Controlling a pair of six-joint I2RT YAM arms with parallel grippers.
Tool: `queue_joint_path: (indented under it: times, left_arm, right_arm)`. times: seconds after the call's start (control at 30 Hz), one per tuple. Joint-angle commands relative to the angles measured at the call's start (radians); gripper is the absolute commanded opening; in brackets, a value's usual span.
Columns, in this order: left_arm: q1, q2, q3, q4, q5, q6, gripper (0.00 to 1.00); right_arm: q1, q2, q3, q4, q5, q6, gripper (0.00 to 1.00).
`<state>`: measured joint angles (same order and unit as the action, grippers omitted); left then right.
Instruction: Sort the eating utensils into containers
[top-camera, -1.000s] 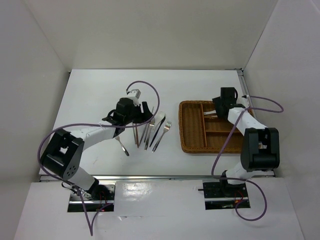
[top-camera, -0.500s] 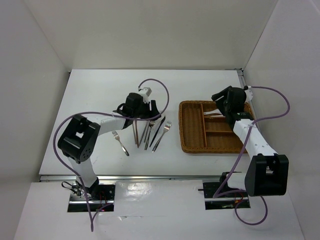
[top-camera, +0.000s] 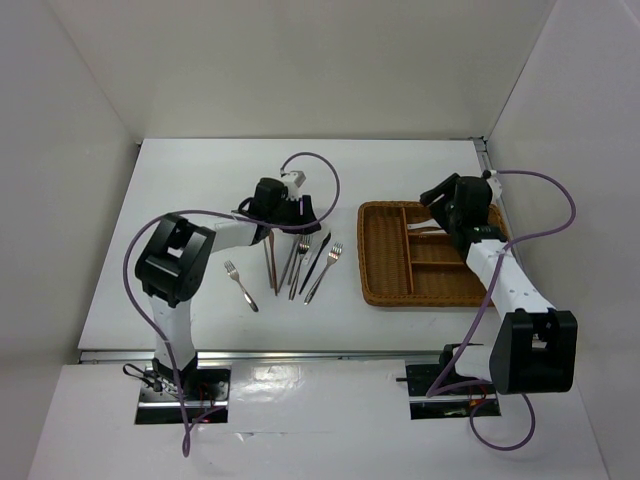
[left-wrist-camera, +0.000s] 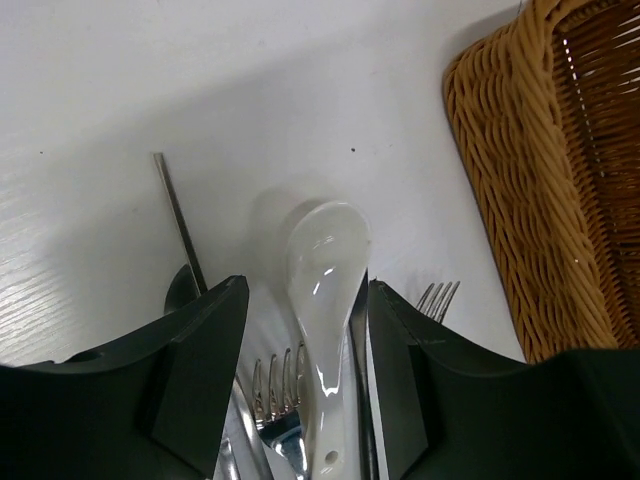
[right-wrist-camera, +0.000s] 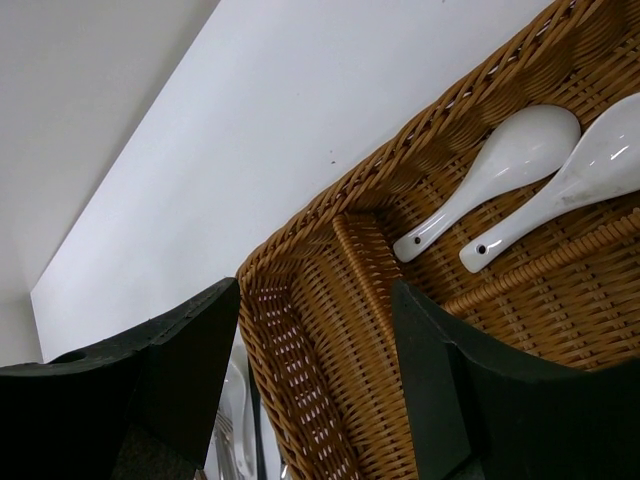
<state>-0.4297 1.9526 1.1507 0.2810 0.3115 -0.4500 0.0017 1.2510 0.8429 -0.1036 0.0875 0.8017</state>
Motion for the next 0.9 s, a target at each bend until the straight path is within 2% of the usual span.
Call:
queue_joint_path:
  times: [0.0,0.37,0.73,0.87]
  left_arm:
    - [0.005,0.026,0.044,0.018,0.07,0.028,0.64]
    - [0.005,0.092,0.087,0.009,0.118,0.037,0.6]
    - [0.014,0.146,0.116,-0.009,0.118,0.028,0.52]
    - [0.014,0.167,0.126,-0.009,0.129,0.028,0.42]
  right_arm:
    - [-0.003,-0.035,-0.004,0.047,-0.015,-0.033,0.7]
    - [-0.003,-0.044,-0.013,0.047,-0.015,-0.033,0.7]
    - [-0.003,-0.044,-0.022,0.047,-0.015,-0.042,0.71]
    - [-0.003,-0.044,-0.022,0.047,-0.015,-0.042,0.71]
